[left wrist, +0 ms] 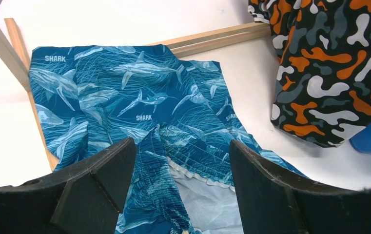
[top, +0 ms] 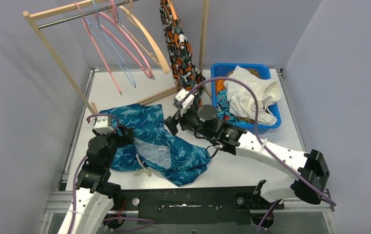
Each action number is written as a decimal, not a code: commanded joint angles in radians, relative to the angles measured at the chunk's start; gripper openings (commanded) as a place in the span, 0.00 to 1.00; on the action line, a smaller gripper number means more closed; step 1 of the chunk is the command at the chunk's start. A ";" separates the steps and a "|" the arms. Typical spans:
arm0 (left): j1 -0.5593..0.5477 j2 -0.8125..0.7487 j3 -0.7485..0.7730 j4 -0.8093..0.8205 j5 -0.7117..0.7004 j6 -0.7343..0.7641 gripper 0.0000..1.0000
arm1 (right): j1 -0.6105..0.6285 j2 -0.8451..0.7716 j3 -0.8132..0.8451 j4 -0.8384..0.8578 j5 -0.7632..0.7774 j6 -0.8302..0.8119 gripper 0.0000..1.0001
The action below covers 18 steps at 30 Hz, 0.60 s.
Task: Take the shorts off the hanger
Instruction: Place the hanger on the clothes rod, then pick up the shorts at the center of the board.
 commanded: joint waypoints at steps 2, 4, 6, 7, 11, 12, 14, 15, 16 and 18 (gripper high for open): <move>0.005 -0.005 0.061 0.009 -0.065 0.009 0.70 | 0.167 0.000 -0.154 0.110 -0.061 -0.135 0.86; 0.003 -0.004 0.065 -0.004 -0.080 0.003 0.70 | 0.232 0.018 -0.199 0.112 -0.034 -0.166 0.86; 0.002 -0.005 0.067 -0.015 -0.095 -0.003 0.70 | 0.275 0.043 -0.221 0.117 0.000 -0.163 0.87; 0.003 -0.005 0.067 -0.018 -0.103 -0.006 0.70 | 0.290 0.061 -0.225 0.119 0.010 -0.149 0.87; 0.002 -0.003 0.067 -0.021 -0.113 -0.008 0.70 | 0.321 0.146 -0.202 0.118 -0.022 -0.089 0.87; 0.002 -0.003 0.068 -0.021 -0.114 -0.009 0.70 | 0.331 0.168 -0.191 0.118 -0.027 -0.086 0.87; 0.002 -0.001 0.069 -0.026 -0.121 -0.011 0.70 | 0.349 0.210 -0.175 0.131 -0.023 -0.080 0.87; 0.003 -0.001 0.069 -0.029 -0.126 -0.011 0.70 | 0.356 0.229 -0.165 0.135 -0.025 -0.077 0.88; 0.002 -0.001 0.070 -0.029 -0.132 -0.011 0.70 | 0.364 0.247 -0.157 0.140 -0.028 -0.074 0.88; 0.002 -0.003 0.070 -0.038 -0.148 -0.014 0.70 | 0.374 0.281 -0.141 0.147 -0.022 -0.069 0.88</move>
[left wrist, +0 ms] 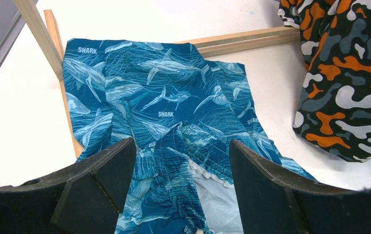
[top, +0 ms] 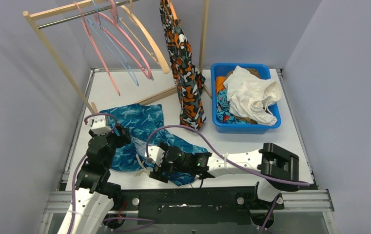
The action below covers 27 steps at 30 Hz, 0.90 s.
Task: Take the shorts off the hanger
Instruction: Pick up the shorts at the center of the board.
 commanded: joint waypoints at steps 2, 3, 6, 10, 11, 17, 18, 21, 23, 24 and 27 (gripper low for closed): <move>0.002 -0.002 0.058 0.001 -0.067 -0.015 0.70 | 0.035 0.064 0.080 0.106 0.024 0.032 0.88; 0.003 -0.002 0.059 -0.003 -0.084 -0.018 0.70 | 0.036 0.076 0.085 0.101 0.031 0.036 0.86; 0.002 -0.006 0.061 -0.012 -0.108 -0.024 0.70 | 0.035 0.108 0.108 0.069 0.042 0.033 0.79; 0.002 -0.012 0.057 -0.010 -0.110 -0.026 0.70 | 0.036 0.149 0.138 0.011 0.052 -0.003 0.70; 0.003 -0.013 0.056 -0.009 -0.109 -0.026 0.70 | 0.035 0.164 0.152 -0.009 0.054 -0.011 0.67; 0.002 -0.011 0.057 -0.009 -0.111 -0.026 0.70 | 0.036 0.246 0.219 -0.036 0.094 0.020 0.48; 0.003 -0.011 0.057 -0.009 -0.111 -0.026 0.70 | 0.036 0.250 0.222 -0.026 0.117 0.030 0.45; 0.003 -0.012 0.057 -0.010 -0.111 -0.026 0.70 | 0.034 0.235 0.218 -0.009 0.205 0.040 0.26; 0.003 -0.013 0.056 -0.010 -0.112 -0.028 0.70 | 0.023 0.203 0.214 -0.009 0.232 0.036 0.09; 0.003 -0.013 0.056 -0.010 -0.111 -0.027 0.70 | 0.015 0.187 0.212 -0.009 0.238 0.041 0.03; 0.003 -0.014 0.055 -0.011 -0.111 -0.026 0.70 | -0.018 0.132 0.187 0.011 0.250 0.079 0.01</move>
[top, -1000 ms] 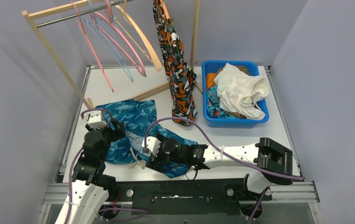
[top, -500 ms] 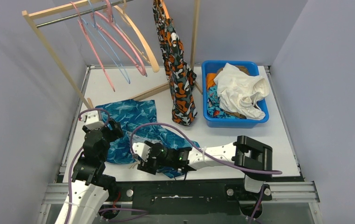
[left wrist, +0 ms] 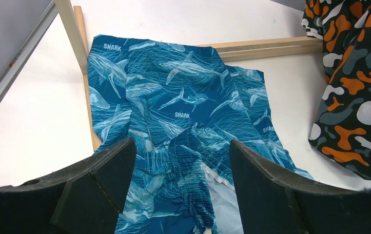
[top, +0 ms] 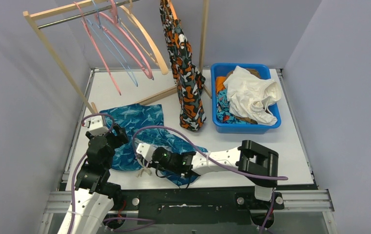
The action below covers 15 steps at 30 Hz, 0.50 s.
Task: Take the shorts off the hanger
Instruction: Pick up the shorts at the center of the board.
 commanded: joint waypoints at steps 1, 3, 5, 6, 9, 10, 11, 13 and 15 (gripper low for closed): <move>0.002 -0.009 0.050 0.019 -0.012 -0.005 0.70 | -0.053 -0.128 -0.002 0.075 0.068 0.063 0.02; 0.003 -0.009 0.050 0.020 -0.009 -0.005 0.70 | -0.091 -0.151 -0.025 0.096 0.015 0.104 0.03; 0.002 -0.008 0.049 0.022 -0.007 -0.005 0.70 | -0.137 -0.156 -0.038 0.099 -0.029 0.167 0.04; 0.002 -0.008 0.049 0.022 -0.006 -0.005 0.70 | -0.154 -0.155 -0.038 0.091 -0.044 0.186 0.05; 0.003 -0.006 0.048 0.023 -0.001 -0.005 0.70 | -0.174 -0.135 -0.021 0.049 -0.088 0.186 0.19; 0.002 -0.005 0.047 0.025 0.000 -0.005 0.70 | -0.172 -0.126 -0.014 0.026 -0.084 0.181 0.22; 0.003 -0.003 0.047 0.024 0.000 -0.004 0.70 | -0.172 -0.120 -0.007 0.010 -0.080 0.174 0.23; 0.002 -0.001 0.047 0.024 0.003 -0.005 0.70 | -0.175 -0.116 0.001 -0.012 -0.035 0.158 0.25; 0.003 0.002 0.047 0.024 0.004 -0.005 0.70 | -0.185 -0.129 0.012 -0.030 -0.002 0.125 0.40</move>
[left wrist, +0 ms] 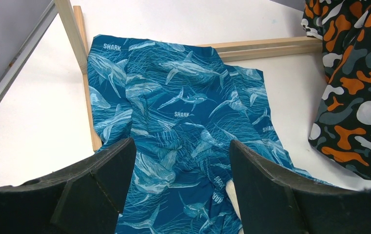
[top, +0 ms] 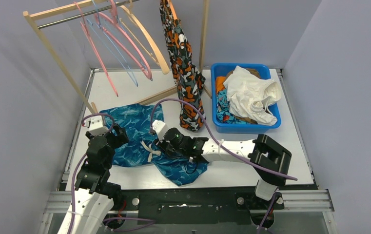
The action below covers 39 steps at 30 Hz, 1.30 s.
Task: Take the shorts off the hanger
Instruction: Pick up the shorts at the center of the board.
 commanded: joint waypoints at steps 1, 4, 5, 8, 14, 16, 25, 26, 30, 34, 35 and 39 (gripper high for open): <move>0.003 0.003 0.047 0.026 0.005 -0.004 0.70 | -0.002 -0.020 0.049 -0.029 0.042 -0.047 0.45; 0.002 0.007 0.047 0.027 0.005 -0.003 0.70 | -0.013 -0.038 0.061 -0.034 -0.005 -0.093 0.65; 0.003 0.007 0.047 0.027 0.006 -0.003 0.70 | -0.016 -0.036 0.063 -0.032 -0.019 -0.094 0.68; 0.003 0.008 0.046 0.028 0.007 -0.003 0.70 | -0.028 -0.007 0.076 -0.036 -0.053 -0.070 0.84; 0.003 0.009 0.046 0.027 0.010 -0.003 0.70 | -0.046 0.116 0.153 -0.099 -0.197 -0.070 0.91; 0.002 0.010 0.046 0.027 0.011 -0.002 0.70 | -0.047 0.163 0.183 -0.131 -0.234 -0.064 0.92; 0.003 0.009 0.044 0.028 0.007 -0.004 0.70 | -0.047 0.233 0.182 -0.244 -0.182 -0.052 0.90; 0.002 0.010 0.044 0.029 0.008 -0.004 0.70 | -0.047 0.229 0.170 -0.249 -0.183 -0.055 0.87; 0.002 0.018 0.045 0.031 0.015 -0.003 0.70 | -0.035 0.201 0.123 -0.252 -0.182 -0.059 0.65; 0.002 0.018 0.046 0.029 0.014 -0.004 0.70 | -0.022 0.138 0.046 -0.184 -0.180 -0.048 0.38; 0.004 0.017 0.046 0.029 0.013 -0.004 0.70 | -0.020 0.121 0.025 -0.158 -0.186 -0.047 0.33; 0.003 0.014 0.044 0.029 0.013 -0.004 0.70 | -0.018 0.013 -0.070 -0.081 -0.154 -0.031 0.10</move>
